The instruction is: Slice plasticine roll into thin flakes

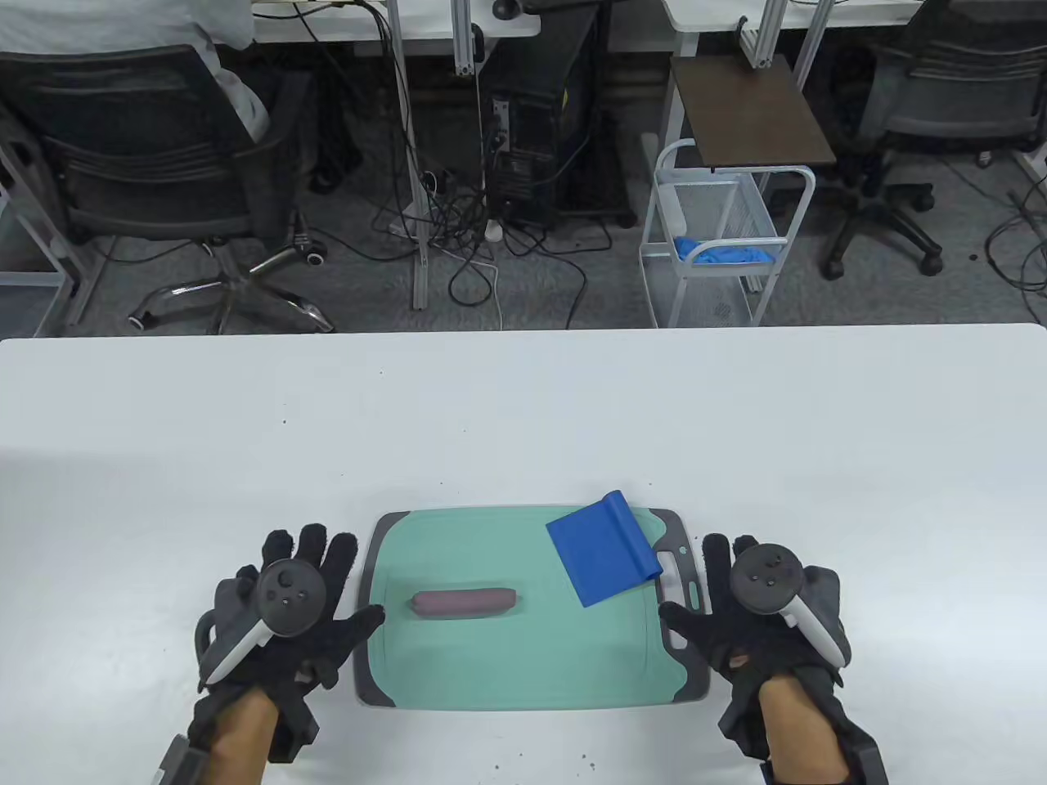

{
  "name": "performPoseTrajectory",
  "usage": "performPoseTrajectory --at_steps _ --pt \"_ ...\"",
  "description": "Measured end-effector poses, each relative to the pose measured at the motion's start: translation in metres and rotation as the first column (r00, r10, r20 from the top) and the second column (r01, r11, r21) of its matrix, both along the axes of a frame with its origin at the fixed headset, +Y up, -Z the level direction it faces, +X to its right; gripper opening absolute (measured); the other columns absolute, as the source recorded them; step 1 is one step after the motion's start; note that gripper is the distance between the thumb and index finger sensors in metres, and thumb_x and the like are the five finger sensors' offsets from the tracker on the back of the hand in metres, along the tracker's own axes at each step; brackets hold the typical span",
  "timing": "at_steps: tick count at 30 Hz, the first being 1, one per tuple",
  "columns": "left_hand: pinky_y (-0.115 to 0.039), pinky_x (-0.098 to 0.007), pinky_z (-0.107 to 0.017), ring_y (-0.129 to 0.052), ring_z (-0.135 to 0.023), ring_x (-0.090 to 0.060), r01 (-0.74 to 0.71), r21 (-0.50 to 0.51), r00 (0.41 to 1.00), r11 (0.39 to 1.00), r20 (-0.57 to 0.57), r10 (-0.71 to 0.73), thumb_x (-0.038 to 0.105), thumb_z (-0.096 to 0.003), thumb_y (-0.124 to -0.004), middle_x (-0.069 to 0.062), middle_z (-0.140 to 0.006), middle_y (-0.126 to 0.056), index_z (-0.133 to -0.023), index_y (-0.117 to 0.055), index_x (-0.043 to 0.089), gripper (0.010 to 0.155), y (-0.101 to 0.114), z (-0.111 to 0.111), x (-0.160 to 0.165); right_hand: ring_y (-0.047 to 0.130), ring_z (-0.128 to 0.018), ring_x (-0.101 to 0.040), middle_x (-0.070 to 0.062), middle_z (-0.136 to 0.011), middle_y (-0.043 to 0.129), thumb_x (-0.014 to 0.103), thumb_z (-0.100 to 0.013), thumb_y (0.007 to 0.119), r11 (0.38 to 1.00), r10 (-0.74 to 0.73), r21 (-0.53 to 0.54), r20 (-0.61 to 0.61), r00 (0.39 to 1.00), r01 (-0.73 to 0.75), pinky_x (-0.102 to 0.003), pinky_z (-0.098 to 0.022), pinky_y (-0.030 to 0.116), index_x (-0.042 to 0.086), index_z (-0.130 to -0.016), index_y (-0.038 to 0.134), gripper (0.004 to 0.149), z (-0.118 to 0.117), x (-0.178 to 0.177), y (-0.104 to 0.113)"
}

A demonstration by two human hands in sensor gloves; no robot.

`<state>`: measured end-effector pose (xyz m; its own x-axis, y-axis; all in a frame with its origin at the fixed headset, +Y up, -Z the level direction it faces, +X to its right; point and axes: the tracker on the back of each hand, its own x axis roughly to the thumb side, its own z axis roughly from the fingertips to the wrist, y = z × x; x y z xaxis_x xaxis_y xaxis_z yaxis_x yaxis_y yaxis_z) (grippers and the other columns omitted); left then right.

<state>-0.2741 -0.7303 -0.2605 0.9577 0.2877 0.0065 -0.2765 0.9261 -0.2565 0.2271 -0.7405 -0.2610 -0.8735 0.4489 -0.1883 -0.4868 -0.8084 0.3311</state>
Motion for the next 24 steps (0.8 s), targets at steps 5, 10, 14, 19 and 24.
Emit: performPoseTrajectory --at_steps 5,10,14,19,24 --pt "-0.026 -0.069 -0.077 -0.012 -0.114 -0.034 -0.001 0.002 1.000 1.000 0.000 0.001 0.081 -0.0320 -0.062 0.010 -0.123 -0.017 -0.108 -0.028 0.046 0.090 0.000 0.000 0.001 -0.009 -0.100 -0.047 -0.013 -0.116 0.002 0.065 -0.038 0.077 1.000 -0.001 0.010 0.001 1.000 0.001 -0.073 -0.066 -0.001 0.027 -0.111 0.017 0.102 0.000 0.000 -0.001" --pt "-0.027 -0.069 -0.078 -0.014 -0.115 -0.034 -0.011 0.016 1.000 1.000 0.007 0.011 0.080 -0.0324 -0.062 0.009 -0.123 -0.018 -0.108 -0.028 0.046 0.090 0.003 0.001 0.003 -0.008 -0.100 -0.047 -0.013 -0.116 0.003 0.065 -0.038 0.077 1.000 0.001 0.015 -0.001 1.000 -0.001 -0.072 -0.067 0.001 0.027 -0.111 0.018 0.102 0.000 -0.001 -0.001" --pt "-0.028 -0.068 -0.078 -0.015 -0.115 -0.034 -0.026 0.019 1.000 0.999 0.010 0.026 0.079 -0.0332 -0.061 0.008 -0.123 -0.019 -0.108 -0.029 0.045 0.089 0.004 0.001 0.005 -0.004 -0.101 -0.048 -0.014 -0.116 0.006 0.064 -0.038 0.078 1.000 -0.006 0.019 -0.004 1.000 0.006 -0.072 -0.069 0.006 0.026 -0.111 0.019 0.101 0.000 -0.002 -0.002" --pt "-0.028 -0.068 -0.078 -0.016 -0.115 -0.034 -0.043 0.010 0.999 0.999 0.028 0.043 0.079 -0.0339 -0.061 0.008 -0.123 -0.019 -0.108 -0.028 0.044 0.088 0.002 0.002 0.009 0.002 -0.102 -0.050 -0.015 -0.116 0.010 0.062 -0.039 0.079 0.999 -0.018 0.051 -0.005 1.000 0.018 -0.072 -0.071 0.014 0.024 -0.111 0.019 0.101 0.000 -0.007 -0.002" --pt "-0.030 -0.067 -0.078 -0.018 -0.115 -0.034 -0.043 0.006 0.999 0.999 0.031 0.042 0.078 -0.0349 -0.061 0.007 -0.123 -0.020 -0.108 -0.028 0.044 0.087 0.002 0.002 0.015 0.009 -0.103 -0.051 -0.016 -0.116 0.014 0.061 -0.039 0.080 0.997 -0.020 0.068 -0.034 0.999 0.022 -0.071 -0.072 0.022 0.023 -0.110 0.019 0.101 -0.005 -0.021 -0.006"
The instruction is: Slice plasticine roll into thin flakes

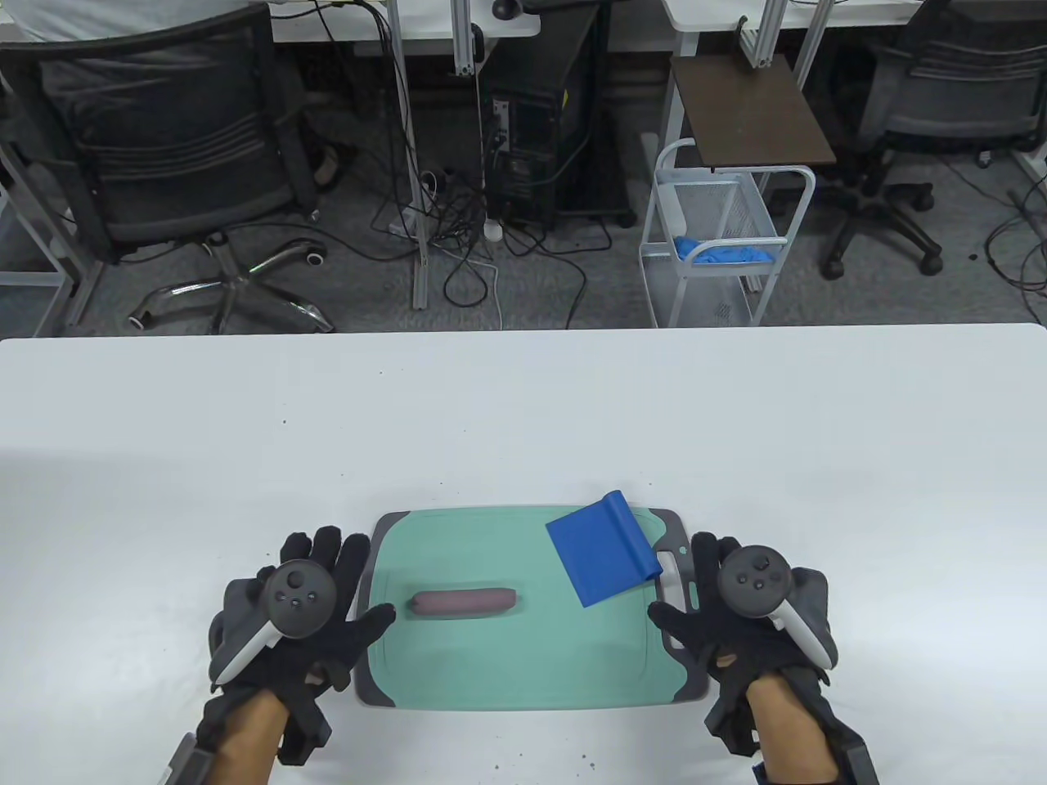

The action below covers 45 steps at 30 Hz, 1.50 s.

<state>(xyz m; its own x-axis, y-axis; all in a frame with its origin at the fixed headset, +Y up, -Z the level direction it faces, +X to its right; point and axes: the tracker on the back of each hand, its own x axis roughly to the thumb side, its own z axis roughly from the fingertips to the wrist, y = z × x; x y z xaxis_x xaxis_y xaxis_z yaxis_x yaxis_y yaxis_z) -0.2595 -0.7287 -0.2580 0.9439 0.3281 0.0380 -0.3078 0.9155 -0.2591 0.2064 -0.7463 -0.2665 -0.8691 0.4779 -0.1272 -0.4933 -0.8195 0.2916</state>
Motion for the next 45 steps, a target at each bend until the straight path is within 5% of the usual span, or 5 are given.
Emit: performPoseTrajectory --at_steps 11,21,34,40,45 --pt "-0.031 -0.067 -0.078 -0.020 -0.115 -0.035 0.007 -0.018 1.000 1.000 0.011 -0.007 0.077 -0.0360 -0.060 0.007 -0.123 -0.021 -0.108 -0.027 0.044 0.086 0.000 -0.001 0.008 0.028 -0.103 -0.053 -0.018 -0.115 0.033 0.049 -0.044 0.076 0.997 0.068 0.034 0.006 0.998 -0.068 -0.070 -0.071 0.039 0.017 -0.109 0.026 0.088 -0.038 -0.043 -0.010" --pt "-0.031 -0.067 -0.078 -0.020 -0.115 -0.035 -0.022 -0.018 1.000 1.000 -0.002 0.022 0.076 -0.0367 -0.060 0.007 -0.123 -0.022 -0.108 -0.027 0.044 0.086 0.002 -0.002 0.006 0.038 -0.101 -0.050 -0.016 -0.111 0.045 0.036 -0.048 0.075 0.976 0.214 -0.043 0.034 0.976 -0.212 -0.067 -0.071 0.045 0.017 -0.108 0.025 0.081 -0.081 -0.075 -0.017" --pt "-0.031 -0.067 -0.078 -0.020 -0.115 -0.035 -0.038 -0.035 0.999 0.999 -0.019 0.037 0.076 -0.0374 -0.059 0.006 -0.123 -0.022 -0.108 -0.026 0.043 0.085 0.004 -0.003 0.005 0.061 -0.089 -0.053 -0.022 -0.098 0.062 0.029 -0.047 0.073 0.867 0.497 -0.074 0.049 0.866 -0.494 -0.065 -0.065 0.058 0.008 -0.107 0.029 0.077 -0.090 -0.099 -0.017" --pt "-0.031 -0.067 -0.078 -0.020 -0.115 -0.035 -0.042 -0.044 0.999 0.998 -0.020 0.041 0.075 -0.0376 -0.059 0.006 -0.123 -0.021 -0.108 -0.026 0.043 0.085 0.004 -0.003 0.005 0.064 -0.085 -0.053 -0.022 -0.094 0.066 0.032 -0.044 0.076 0.883 0.466 -0.093 0.060 0.883 -0.460 -0.066 -0.063 0.061 0.004 -0.107 0.030 0.083 -0.089 -0.094 -0.018" --pt "-0.031 -0.067 -0.078 -0.020 -0.115 -0.035 -0.058 -0.049 0.998 0.997 -0.028 0.056 0.075 -0.0380 -0.059 0.006 -0.122 -0.020 -0.108 -0.026 0.043 0.084 0.004 -0.004 0.004 0.071 -0.080 -0.051 -0.016 -0.085 0.073 0.035 -0.044 0.071 0.943 0.330 -0.009 0.127 0.935 -0.331 -0.066 -0.060 0.066 0.003 -0.106 0.027 0.083 -0.084 -0.081 -0.012"
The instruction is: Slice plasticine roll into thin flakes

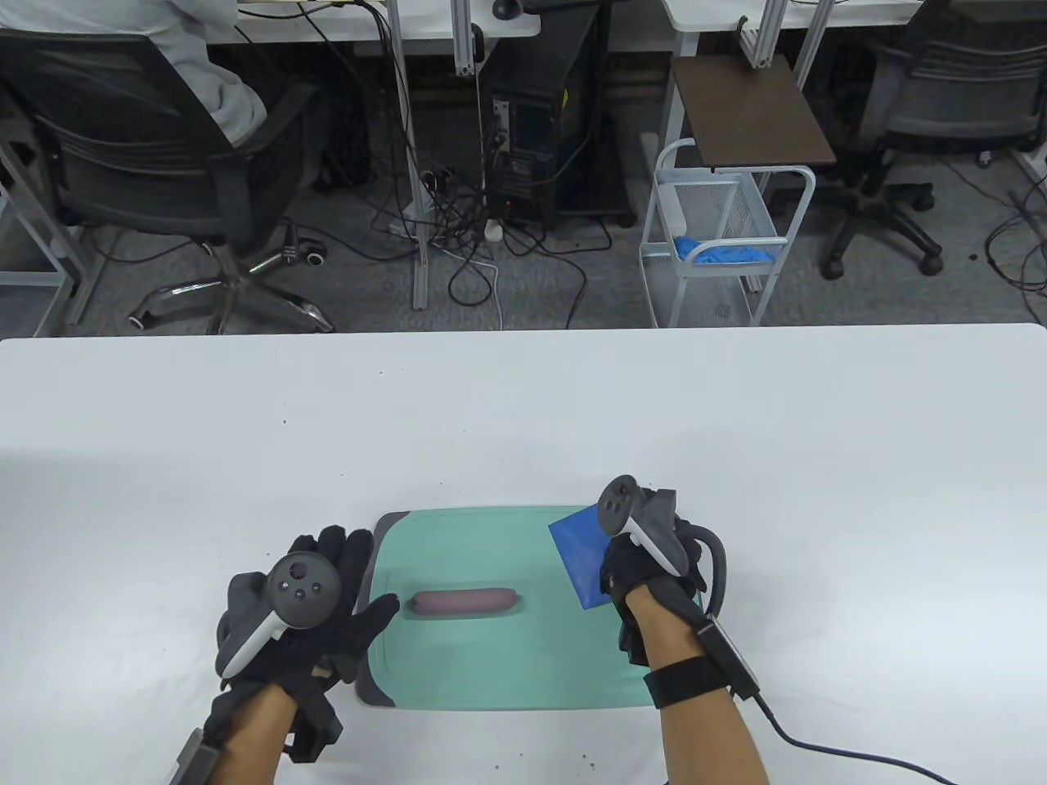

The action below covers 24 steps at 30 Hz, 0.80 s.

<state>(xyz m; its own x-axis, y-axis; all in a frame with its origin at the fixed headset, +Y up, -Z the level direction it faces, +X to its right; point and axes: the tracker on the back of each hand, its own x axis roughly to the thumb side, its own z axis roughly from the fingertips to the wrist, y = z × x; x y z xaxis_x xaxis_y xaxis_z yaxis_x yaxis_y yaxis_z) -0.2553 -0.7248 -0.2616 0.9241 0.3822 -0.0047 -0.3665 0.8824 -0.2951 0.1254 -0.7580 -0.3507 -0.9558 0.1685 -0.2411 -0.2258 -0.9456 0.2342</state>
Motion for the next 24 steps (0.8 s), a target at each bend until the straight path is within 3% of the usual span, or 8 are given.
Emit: performPoseTrajectory --at_steps 3,10,19,24 --pt "-0.031 -0.066 -0.078 -0.021 -0.115 -0.035 -0.001 -0.007 1.000 1.000 -0.001 0.001 0.075 -0.0381 -0.059 0.006 -0.122 -0.020 -0.108 -0.026 0.042 0.084 -0.001 0.000 0.000 0.078 -0.075 -0.047 -0.012 -0.076 0.080 0.038 -0.045 0.071 0.989 -0.135 0.066 -0.011 0.991 0.135 -0.065 -0.057 0.069 0.003 -0.105 0.026 0.083 0.006 0.007 0.005" --pt "-0.033 -0.066 -0.079 -0.023 -0.115 -0.035 0.008 -0.012 1.000 1.000 0.005 -0.008 0.074 -0.0384 -0.059 0.006 -0.123 -0.023 -0.108 -0.027 0.042 0.084 -0.002 0.000 0.002 0.092 -0.059 -0.040 -0.005 -0.057 0.092 0.043 -0.045 0.076 0.952 -0.215 0.219 -0.022 0.976 0.215 -0.061 -0.048 0.078 0.010 -0.106 0.033 0.081 0.027 0.011 0.024" --pt "-0.037 -0.060 -0.081 -0.028 -0.115 -0.034 0.019 -0.011 0.998 1.000 0.054 -0.019 0.074 -0.0386 -0.060 0.006 -0.123 -0.026 -0.108 -0.027 0.042 0.083 -0.005 0.003 0.014 0.093 -0.057 -0.037 -0.005 -0.059 0.090 0.042 -0.046 0.077 0.939 -0.268 0.215 -0.026 0.963 0.267 -0.058 -0.045 0.079 0.015 -0.107 0.028 0.083 0.059 -0.018 0.044" --pt "-0.045 -0.058 -0.081 -0.037 -0.115 -0.034 0.038 0.020 0.992 0.999 0.116 -0.040 0.073 -0.0381 -0.061 0.006 -0.122 -0.033 -0.108 -0.030 0.041 0.083 -0.003 0.011 0.029 0.100 -0.049 -0.034 -0.004 -0.054 0.097 0.039 -0.043 0.086 0.923 -0.175 0.324 -0.123 0.977 0.206 -0.056 -0.038 0.085 0.018 -0.107 0.037 0.083 0.076 -0.045 0.059"
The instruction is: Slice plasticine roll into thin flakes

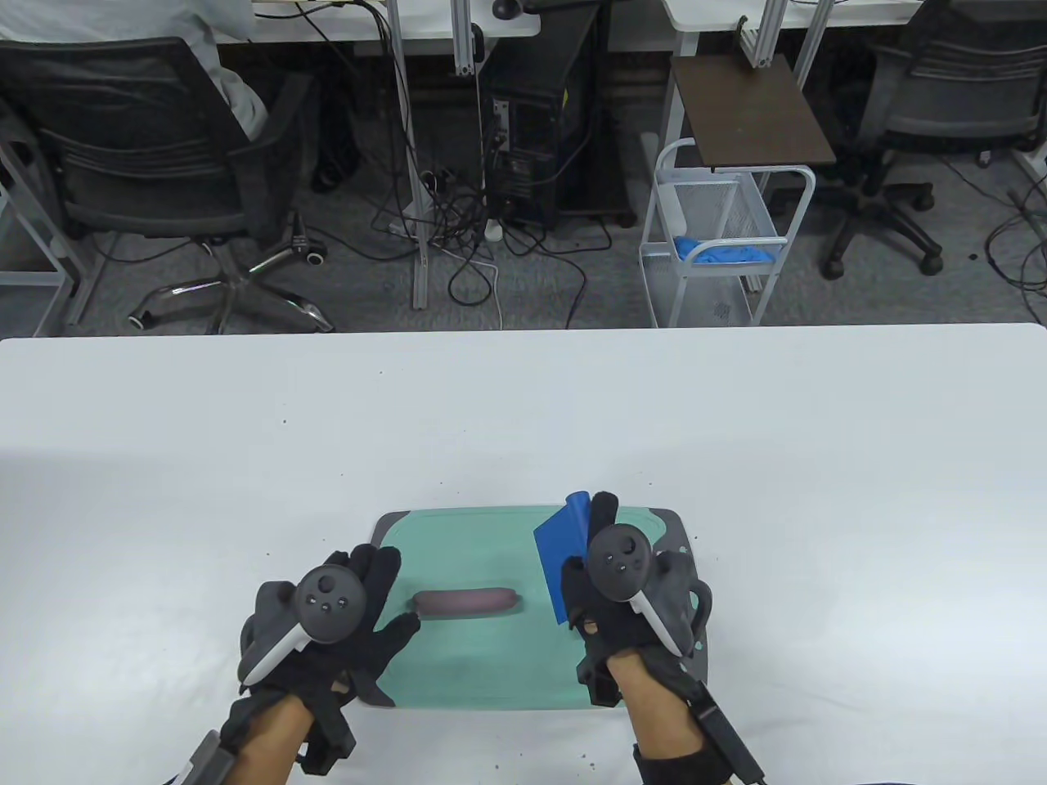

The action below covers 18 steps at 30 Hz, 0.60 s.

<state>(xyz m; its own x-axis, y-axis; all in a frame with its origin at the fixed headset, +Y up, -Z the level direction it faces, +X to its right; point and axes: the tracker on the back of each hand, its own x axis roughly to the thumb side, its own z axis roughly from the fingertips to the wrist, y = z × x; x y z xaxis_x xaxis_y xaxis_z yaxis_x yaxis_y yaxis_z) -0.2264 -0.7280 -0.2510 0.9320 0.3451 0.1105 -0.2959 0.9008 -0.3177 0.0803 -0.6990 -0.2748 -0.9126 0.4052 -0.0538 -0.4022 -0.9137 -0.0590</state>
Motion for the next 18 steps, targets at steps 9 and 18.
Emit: performPoseTrajectory --at_steps 9,18 --pt "-0.050 -0.056 -0.081 -0.048 -0.113 -0.030 0.085 0.103 0.986 0.991 0.135 -0.099 0.062 -0.0386 -0.071 0.012 -0.119 -0.046 -0.105 -0.045 0.043 0.073 0.003 -0.008 0.044 0.103 -0.038 -0.030 -0.005 -0.039 0.097 0.040 -0.043 0.088 0.997 0.023 0.068 0.014 1.000 -0.024 -0.055 -0.033 0.087 0.021 -0.106 0.041 0.082 0.014 -0.042 0.015" --pt "-0.063 -0.043 -0.078 -0.072 -0.105 -0.018 0.177 0.258 0.936 0.950 0.256 -0.243 0.050 -0.0370 -0.082 0.024 -0.108 -0.069 -0.093 -0.068 0.048 0.058 -0.006 -0.026 0.083 0.103 -0.028 -0.027 -0.002 -0.028 0.097 0.042 -0.042 0.089 0.992 0.090 0.094 -0.013 0.996 -0.088 -0.054 -0.031 0.089 0.018 -0.105 0.046 0.080 0.025 -0.065 0.010"
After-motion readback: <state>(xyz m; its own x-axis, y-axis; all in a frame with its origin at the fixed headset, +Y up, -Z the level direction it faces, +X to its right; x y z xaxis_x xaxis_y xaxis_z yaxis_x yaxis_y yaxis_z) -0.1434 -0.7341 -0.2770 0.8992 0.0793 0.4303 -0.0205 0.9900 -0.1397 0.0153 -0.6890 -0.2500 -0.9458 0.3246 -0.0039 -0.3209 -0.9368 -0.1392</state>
